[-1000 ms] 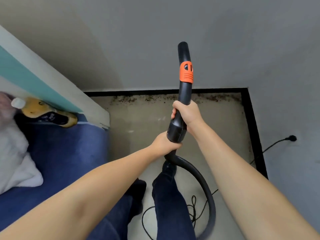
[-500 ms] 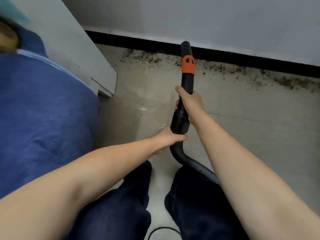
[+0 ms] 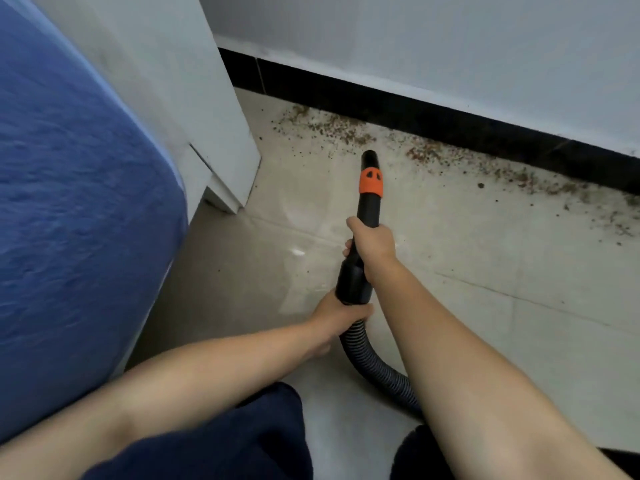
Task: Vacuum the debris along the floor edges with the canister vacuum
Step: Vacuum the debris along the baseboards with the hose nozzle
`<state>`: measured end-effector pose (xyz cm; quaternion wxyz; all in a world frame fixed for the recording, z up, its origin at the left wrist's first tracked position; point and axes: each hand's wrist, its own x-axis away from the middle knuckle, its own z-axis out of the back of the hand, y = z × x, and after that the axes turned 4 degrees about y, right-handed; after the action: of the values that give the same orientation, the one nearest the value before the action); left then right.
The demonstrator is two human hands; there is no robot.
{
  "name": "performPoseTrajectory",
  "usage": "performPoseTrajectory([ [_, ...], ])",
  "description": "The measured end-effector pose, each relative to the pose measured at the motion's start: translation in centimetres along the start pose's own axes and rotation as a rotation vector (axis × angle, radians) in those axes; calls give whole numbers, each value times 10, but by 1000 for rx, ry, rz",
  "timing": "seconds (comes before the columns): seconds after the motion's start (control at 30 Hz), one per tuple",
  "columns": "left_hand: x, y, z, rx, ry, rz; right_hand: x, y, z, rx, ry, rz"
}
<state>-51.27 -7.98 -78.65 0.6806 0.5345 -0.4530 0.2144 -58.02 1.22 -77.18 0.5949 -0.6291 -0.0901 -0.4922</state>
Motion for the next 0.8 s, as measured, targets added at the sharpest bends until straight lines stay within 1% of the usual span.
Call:
performPoseTrajectory([
  [0.2, -3, -14, 1, 59, 16, 55, -4, 15, -10, 74, -1, -16],
  [0.33, 4, -24, -4, 129, 75, 88, 0, 19, -16, 170, -66, 3],
  [0.43, 12, -23, -5, 198, 111, 76, 5, 14, -25, 225, -120, 6],
  [0.63, 8, -15, 17, 220, 346, 4, 4, 11, -68, 285, -195, 67],
  [0.8, 1, -1, 40, 232, 476, -9, 2, -4, -101, 259, -260, 48],
])
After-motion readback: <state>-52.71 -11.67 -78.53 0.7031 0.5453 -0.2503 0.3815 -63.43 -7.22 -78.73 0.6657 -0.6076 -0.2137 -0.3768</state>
